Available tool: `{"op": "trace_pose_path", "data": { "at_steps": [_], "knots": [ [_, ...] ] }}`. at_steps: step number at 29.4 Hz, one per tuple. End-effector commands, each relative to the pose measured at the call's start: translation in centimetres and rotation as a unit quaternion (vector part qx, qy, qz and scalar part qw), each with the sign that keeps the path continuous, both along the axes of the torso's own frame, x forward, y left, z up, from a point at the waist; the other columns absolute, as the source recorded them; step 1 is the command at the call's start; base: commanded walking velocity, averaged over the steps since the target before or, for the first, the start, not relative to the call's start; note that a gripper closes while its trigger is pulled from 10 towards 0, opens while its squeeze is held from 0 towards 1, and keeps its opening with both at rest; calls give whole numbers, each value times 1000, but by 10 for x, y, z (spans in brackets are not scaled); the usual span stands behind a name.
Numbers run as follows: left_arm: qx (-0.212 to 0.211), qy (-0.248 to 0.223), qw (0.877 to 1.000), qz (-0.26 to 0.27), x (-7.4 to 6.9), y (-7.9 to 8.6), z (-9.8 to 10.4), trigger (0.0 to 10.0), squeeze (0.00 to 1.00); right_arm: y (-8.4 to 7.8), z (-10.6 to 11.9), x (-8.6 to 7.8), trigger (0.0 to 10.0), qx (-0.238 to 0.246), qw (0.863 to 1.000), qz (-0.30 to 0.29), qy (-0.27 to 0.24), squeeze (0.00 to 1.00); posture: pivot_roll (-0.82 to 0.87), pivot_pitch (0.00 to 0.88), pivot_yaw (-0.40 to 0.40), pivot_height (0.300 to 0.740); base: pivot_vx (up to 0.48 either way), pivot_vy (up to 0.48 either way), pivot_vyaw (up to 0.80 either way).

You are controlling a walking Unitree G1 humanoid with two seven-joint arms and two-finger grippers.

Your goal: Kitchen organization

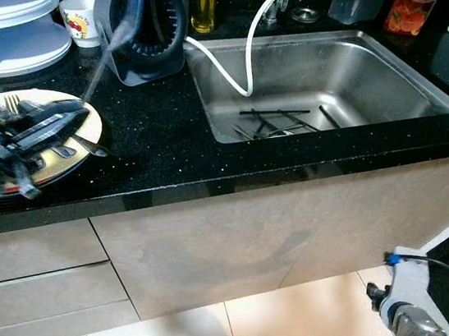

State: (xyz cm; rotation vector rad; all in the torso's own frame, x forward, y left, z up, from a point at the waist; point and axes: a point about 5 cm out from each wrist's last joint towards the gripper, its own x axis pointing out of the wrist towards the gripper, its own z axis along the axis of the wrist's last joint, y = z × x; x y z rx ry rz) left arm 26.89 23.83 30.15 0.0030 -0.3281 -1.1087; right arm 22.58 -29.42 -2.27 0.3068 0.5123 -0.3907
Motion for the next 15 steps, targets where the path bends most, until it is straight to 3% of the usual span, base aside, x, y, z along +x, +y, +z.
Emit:
{"op": "trace_pose_path", "data": {
  "at_steps": [1,2,3,4,7,9,12,13,15],
  "knots": [
    [-11,5,1000,-22,-1,-11,-5,0,0,-12,12,5,10000,33,997,-18,-62,0,117,113,-81,740,0,0,0],
    [-11,5,1000,-22,-1,-11,-5,0,0,-12,12,5,10000,33,997,-18,-62,0,117,113,-81,740,0,0,0],
    [-14,5,1000,-23,-1,-13,-7,0,0,-16,18,8,10000,55,994,-22,-96,0,115,114,-81,740,0,0,0],
    [-28,5,999,-21,-4,-14,-8,0,0,-25,36,15,10000,97,978,-15,-182,0,111,113,-81,740,0,0,0],
    [-32,4,999,-20,-5,-14,-8,0,0,-29,42,17,10000,108,971,-6,-211,0,111,115,-81,740,0,0,0],
    [-39,5,999,-18,-6,-16,-8,0,0,-28,52,20,10000,133,956,54,-256,0,113,116,-81,740,0,0,0],
    [-43,7,999,-18,-8,-17,-10,0,0,-15,65,18,10000,184,912,201,-306,0,113,113,-83,740,0,0,0],
    [-44,7,999,-18,-8,-18,-10,0,0,-13,68,18,10000,193,901,226,-315,0,113,113,-83,740,0,0,0],
    [-46,8,999,-21,-8,-20,-11,0,0,-4,80,19,10000,215,865,289,-350,0,109,109,-82,740,0,0,0]
  ]
}}
